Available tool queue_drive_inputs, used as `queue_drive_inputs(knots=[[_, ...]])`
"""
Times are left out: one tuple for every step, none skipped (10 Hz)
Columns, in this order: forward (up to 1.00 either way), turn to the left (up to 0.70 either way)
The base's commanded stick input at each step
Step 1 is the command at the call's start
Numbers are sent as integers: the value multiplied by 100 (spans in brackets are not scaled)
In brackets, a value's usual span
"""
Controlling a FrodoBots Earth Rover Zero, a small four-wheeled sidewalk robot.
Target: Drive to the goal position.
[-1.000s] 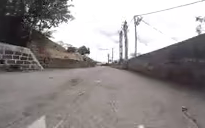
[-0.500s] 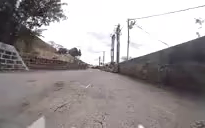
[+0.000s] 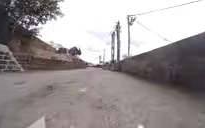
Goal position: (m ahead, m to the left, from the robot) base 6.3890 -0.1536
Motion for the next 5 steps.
queue_drive_inputs(knots=[[100, 0], [100, 0], [100, 0], [100, 0], [100, 0]])
